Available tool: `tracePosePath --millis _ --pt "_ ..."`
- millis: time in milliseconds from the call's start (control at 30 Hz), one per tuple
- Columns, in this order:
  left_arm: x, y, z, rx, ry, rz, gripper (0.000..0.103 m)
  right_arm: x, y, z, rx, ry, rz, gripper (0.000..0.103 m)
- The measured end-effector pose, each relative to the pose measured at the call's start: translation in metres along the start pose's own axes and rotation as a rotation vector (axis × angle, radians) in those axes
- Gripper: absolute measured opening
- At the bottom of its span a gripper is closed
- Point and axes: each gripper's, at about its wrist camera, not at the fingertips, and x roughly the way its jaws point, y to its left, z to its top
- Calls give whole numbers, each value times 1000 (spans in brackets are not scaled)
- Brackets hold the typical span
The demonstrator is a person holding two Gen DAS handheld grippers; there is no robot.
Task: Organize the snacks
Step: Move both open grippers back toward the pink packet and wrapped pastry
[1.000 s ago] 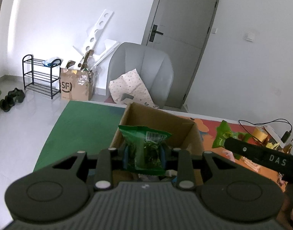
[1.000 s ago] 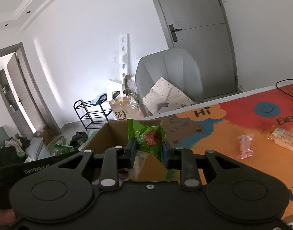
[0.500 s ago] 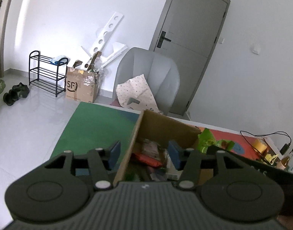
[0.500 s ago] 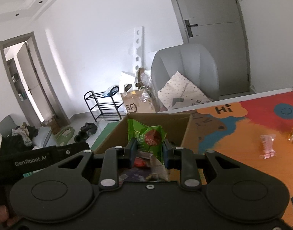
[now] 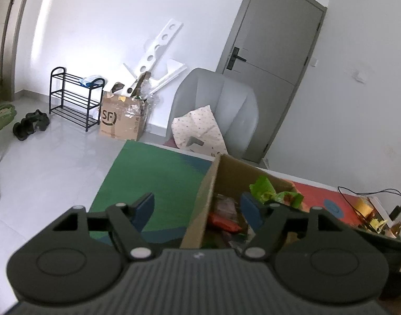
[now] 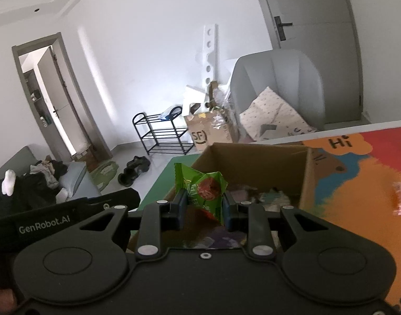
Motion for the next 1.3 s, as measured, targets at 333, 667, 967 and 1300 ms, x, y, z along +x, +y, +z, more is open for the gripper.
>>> tracePosePath --millis 333,667,967,1300 --pt "2 4 4 -24 -3 1 77 -8 -15 0 66 10 47 39" --pt "11 -25 -4 33 21 -73 85 -40 -50 -14 100 -36 -103 66" --pt "21 -66 -13 91 30 -113 89 -68 -82 -19 112 -93 -227 93" --pt "33 -106 -27 134 64 -148 95 -90 -123 -26 163 -97 -272 103"
